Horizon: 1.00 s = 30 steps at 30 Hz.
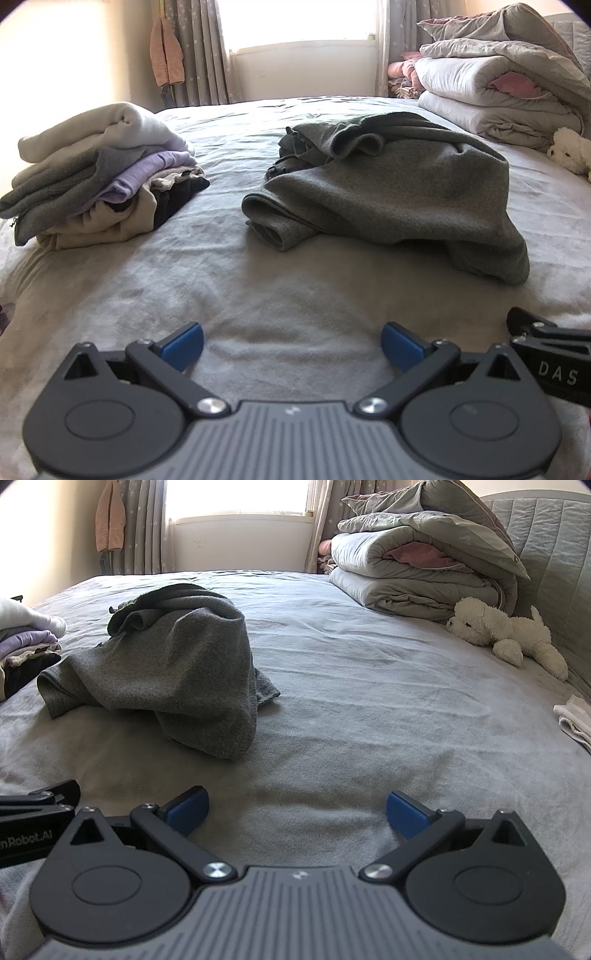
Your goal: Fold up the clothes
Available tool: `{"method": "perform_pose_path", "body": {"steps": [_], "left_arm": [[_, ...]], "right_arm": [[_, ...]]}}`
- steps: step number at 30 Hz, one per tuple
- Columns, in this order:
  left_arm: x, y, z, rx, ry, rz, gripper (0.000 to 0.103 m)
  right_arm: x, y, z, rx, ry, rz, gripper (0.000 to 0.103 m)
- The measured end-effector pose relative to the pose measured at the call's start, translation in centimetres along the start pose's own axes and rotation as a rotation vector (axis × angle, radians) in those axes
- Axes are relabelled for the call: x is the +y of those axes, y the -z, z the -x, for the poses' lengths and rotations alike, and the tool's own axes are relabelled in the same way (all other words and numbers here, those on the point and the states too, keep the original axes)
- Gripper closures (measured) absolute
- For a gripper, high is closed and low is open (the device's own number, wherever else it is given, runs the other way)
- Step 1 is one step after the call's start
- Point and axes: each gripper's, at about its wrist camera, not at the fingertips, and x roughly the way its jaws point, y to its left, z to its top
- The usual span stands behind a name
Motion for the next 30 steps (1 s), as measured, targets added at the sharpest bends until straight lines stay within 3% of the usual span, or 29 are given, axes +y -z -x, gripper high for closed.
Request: {"method": "perform_pose_path", "body": {"steps": [26,30], "left_arm": [[0.7,-2.0,-0.3,0.080,0.024,0.009,0.000],[1.7,-3.1,-0.1,0.073,0.040,0.019,0.000]], "right_arm": [[0.1,-0.1,0.3,0.002,0.001,0.008,0.000],[0.6,-0.8,0.9,-0.018,-0.051,0.103,0.000]]}}
